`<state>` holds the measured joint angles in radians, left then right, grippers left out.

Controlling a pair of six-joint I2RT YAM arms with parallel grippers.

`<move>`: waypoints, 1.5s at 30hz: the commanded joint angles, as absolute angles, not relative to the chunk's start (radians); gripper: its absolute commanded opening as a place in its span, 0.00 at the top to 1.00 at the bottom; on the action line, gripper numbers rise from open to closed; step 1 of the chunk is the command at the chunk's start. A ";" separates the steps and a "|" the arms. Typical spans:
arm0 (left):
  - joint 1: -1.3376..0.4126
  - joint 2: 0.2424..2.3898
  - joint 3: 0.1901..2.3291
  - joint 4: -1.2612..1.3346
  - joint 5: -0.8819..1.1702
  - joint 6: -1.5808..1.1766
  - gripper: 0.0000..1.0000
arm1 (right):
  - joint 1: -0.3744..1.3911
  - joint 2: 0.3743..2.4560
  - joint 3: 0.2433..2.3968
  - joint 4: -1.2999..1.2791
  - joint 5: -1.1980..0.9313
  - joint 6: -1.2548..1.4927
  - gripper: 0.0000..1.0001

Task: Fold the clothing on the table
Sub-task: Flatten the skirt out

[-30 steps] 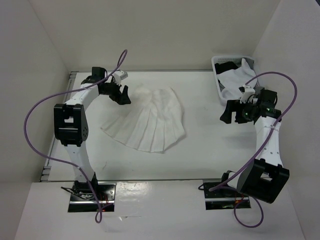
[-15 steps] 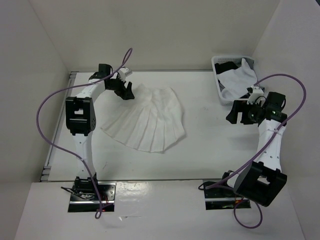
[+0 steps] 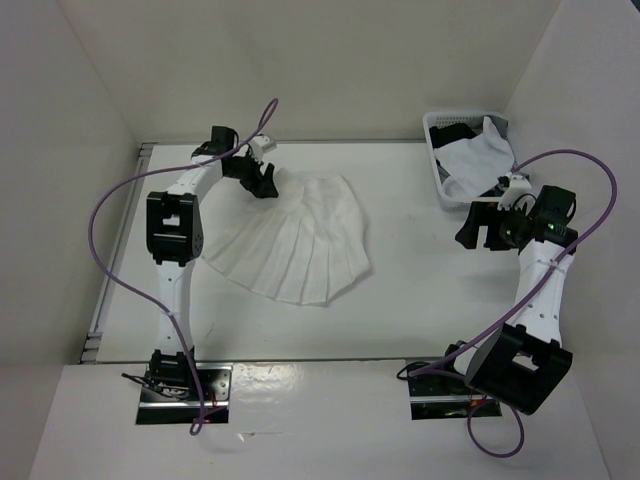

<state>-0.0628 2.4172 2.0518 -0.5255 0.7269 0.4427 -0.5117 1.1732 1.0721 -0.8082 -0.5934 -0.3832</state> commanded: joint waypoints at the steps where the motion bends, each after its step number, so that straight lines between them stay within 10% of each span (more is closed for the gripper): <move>1: -0.058 2.453 2.111 -0.552 0.755 0.469 0.15 | -0.522 1.143 1.069 -0.818 -0.612 -0.393 0.04; 9: -0.058 2.568 2.269 -0.662 0.758 0.469 0.35 | -0.522 1.152 1.069 -0.818 -0.612 -0.393 0.04; 12: -0.058 2.631 2.384 -0.751 0.787 0.469 0.77 | -0.522 1.152 1.078 -0.818 -0.612 -0.393 0.04; 16: -0.058 2.671 2.470 -0.889 0.865 0.480 1.00 | -0.531 1.152 1.078 -0.827 -0.612 -0.393 0.04; 26: -0.143 1.973 1.597 -0.435 0.770 0.416 1.00 | -0.531 1.143 1.088 -0.845 -0.690 -0.393 0.04; 36: -0.247 1.720 1.722 -0.667 0.687 0.354 1.00 | -0.522 1.172 1.077 -0.827 -0.761 -0.413 0.05; 45: -0.702 1.807 2.094 -0.866 0.525 0.302 1.00 | -0.512 1.077 1.026 -0.764 -0.715 -0.371 0.05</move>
